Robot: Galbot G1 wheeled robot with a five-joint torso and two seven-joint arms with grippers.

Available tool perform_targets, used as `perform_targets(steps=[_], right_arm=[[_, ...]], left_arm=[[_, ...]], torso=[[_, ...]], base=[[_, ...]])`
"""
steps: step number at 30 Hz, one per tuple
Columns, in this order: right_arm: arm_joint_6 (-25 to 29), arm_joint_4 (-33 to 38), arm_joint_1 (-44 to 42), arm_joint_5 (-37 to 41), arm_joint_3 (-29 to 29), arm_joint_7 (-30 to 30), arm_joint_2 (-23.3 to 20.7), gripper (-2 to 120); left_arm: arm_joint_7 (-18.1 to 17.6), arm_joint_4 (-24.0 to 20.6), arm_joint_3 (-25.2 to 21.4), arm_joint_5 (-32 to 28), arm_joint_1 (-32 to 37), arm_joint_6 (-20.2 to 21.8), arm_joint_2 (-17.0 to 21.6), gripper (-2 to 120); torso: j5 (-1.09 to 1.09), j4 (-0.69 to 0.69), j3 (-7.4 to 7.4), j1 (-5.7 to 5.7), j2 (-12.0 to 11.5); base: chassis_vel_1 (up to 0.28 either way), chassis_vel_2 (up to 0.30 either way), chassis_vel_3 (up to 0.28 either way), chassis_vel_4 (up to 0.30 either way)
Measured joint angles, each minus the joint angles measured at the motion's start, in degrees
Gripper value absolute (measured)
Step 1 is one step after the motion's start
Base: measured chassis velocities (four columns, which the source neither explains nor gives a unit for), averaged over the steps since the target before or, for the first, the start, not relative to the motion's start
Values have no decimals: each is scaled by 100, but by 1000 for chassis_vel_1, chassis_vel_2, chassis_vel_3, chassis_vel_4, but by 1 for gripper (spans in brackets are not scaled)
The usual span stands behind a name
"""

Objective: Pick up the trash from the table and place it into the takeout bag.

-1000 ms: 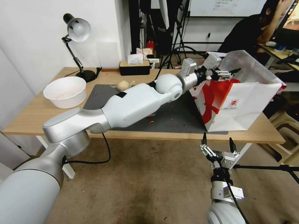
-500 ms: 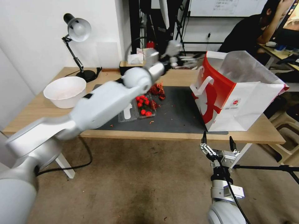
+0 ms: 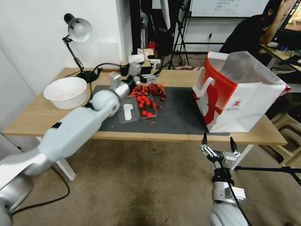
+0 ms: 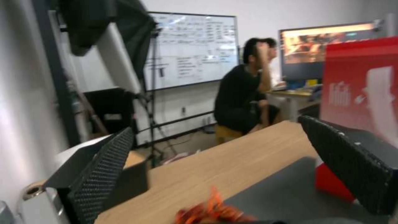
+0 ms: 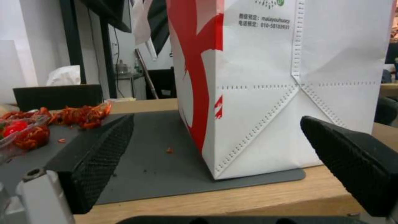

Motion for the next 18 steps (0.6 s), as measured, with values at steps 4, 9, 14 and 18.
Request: perform_targets(steps=[4, 9, 14, 18], right_arm=[[-30, 0, 20, -28, -44, 1, 17, 100], [-47, -2, 35, -53, -73, 1, 16, 100], [-62, -44, 46, -86, -121, 1, 18, 100], [-71, -62, 56, -91, -134, 1, 18, 100]], left_arm=[[-281, -480, -757, 232, 930, 105, 413, 100], [-440, -1028, -1755, 564, 2148, 191, 581, 100], [-570, -1369, -2418, 905, 2863, 211, 671, 100], [-674, -1589, -2715, 1135, 3294, 201, 695, 100]], torso=[[0, -1, 0, 0, 0], [1, 0, 0, 0, 0], [1, -1, 0, 0, 0], [2, -1, -1, -1, 0]], base=[[0, 0, 0, 0], [0, 0, 0, 0], [0, 0, 0, 0], [0, 0, 0, 0]])
